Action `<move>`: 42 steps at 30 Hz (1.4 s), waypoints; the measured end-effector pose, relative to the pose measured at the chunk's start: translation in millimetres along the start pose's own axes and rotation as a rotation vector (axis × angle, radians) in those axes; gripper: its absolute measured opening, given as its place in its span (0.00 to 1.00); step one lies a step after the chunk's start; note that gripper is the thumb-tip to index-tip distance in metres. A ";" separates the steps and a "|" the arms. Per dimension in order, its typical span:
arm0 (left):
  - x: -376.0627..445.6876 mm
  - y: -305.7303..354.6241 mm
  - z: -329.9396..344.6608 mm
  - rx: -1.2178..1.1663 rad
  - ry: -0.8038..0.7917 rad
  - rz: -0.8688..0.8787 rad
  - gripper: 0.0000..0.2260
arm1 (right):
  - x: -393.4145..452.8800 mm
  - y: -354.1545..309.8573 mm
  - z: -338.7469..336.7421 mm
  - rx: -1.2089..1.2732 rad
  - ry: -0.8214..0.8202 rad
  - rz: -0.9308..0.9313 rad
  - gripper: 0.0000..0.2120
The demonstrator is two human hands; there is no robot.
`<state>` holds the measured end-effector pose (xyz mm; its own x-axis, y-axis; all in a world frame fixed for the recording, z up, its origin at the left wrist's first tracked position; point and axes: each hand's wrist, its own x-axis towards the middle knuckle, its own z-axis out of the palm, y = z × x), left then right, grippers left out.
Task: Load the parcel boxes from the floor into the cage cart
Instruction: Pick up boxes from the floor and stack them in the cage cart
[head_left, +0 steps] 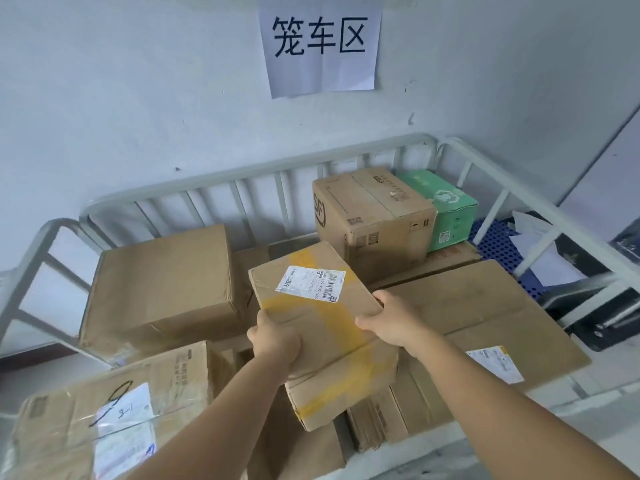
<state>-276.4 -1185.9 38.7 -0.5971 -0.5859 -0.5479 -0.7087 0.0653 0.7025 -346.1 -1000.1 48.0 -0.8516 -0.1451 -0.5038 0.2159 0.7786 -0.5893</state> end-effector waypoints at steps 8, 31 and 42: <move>15.5 -59.2 11.1 0.153 0.007 -0.138 0.25 | 16.1 31.3 69.5 -0.086 -0.185 0.090 0.29; 91.1 -178.1 62.4 0.518 -0.040 -0.302 0.34 | 65.1 95.9 193.0 -0.122 -0.289 0.140 0.24; 100.1 -211.5 79.6 0.624 -0.155 -0.257 0.37 | 86.8 114.2 234.6 -0.297 -0.391 0.111 0.46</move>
<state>-216.2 -1194.1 -200.9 -0.3948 -0.5263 -0.7531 -0.8911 0.4191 0.1743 -283.3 -1067.0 -211.2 -0.5759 -0.2258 -0.7857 0.1013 0.9340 -0.3427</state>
